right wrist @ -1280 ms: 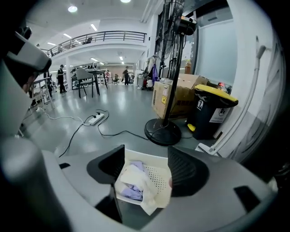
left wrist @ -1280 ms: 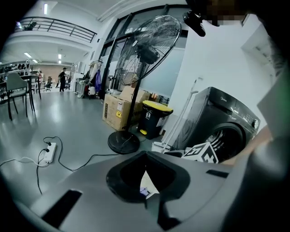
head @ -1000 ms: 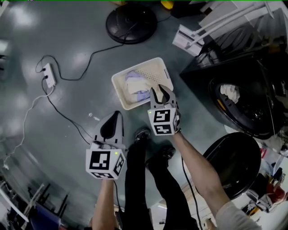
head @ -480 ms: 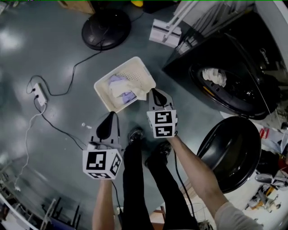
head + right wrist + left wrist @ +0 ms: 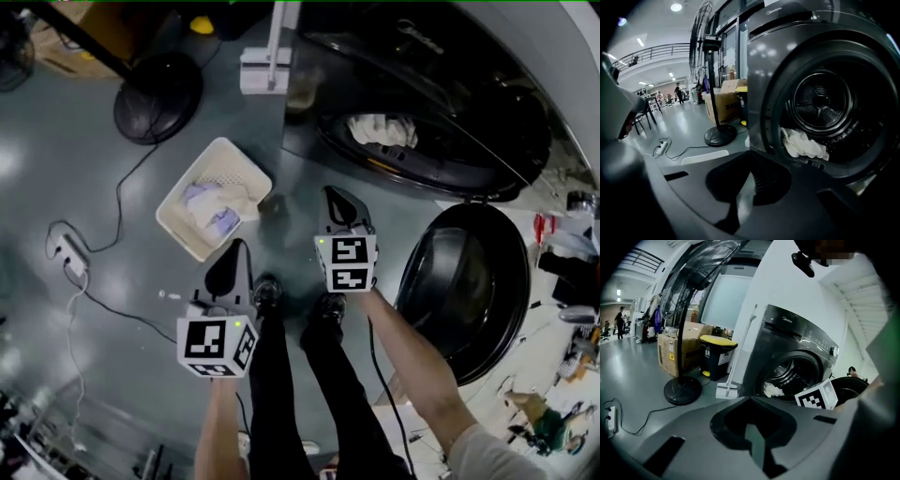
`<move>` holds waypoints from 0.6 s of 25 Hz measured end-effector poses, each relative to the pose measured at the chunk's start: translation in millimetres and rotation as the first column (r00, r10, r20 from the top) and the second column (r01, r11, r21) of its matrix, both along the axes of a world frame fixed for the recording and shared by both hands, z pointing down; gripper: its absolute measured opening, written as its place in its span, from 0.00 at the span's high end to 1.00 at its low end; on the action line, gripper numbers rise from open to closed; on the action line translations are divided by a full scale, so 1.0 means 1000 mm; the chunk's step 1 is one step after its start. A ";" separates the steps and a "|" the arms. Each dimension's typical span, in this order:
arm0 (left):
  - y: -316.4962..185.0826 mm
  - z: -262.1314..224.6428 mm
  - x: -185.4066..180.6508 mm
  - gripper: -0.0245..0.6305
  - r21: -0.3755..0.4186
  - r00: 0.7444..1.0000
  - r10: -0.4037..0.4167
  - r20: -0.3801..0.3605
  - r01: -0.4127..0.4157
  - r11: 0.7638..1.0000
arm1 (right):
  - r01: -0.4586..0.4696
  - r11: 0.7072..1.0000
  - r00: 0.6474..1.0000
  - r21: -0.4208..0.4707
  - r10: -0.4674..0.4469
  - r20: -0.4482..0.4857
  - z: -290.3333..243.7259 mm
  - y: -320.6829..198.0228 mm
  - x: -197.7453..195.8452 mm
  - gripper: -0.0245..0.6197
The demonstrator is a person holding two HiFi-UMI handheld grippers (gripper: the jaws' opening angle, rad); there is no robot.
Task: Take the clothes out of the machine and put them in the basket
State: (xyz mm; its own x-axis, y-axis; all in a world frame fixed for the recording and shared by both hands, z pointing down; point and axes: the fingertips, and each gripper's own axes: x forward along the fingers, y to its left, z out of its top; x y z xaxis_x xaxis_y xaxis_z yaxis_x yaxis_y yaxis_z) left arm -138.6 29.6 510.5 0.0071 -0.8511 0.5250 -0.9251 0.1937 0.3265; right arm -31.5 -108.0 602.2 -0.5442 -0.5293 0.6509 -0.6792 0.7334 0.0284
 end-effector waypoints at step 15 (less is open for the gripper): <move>-0.082 -0.006 0.106 0.94 0.005 0.975 0.223 -0.009 -0.223 0.975 | -0.281 0.959 0.960 0.031 0.280 0.016 -0.022 -0.049 0.156 0.92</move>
State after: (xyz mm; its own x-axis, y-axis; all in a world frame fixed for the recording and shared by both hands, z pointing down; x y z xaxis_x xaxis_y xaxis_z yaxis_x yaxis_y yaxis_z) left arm -32.7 -52.3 504.0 0.2021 -0.8296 0.5205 -0.9418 -0.0189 0.3355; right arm 124.4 -157.1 580.1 -0.3778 -0.6825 0.6256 -0.8579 0.5121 0.0406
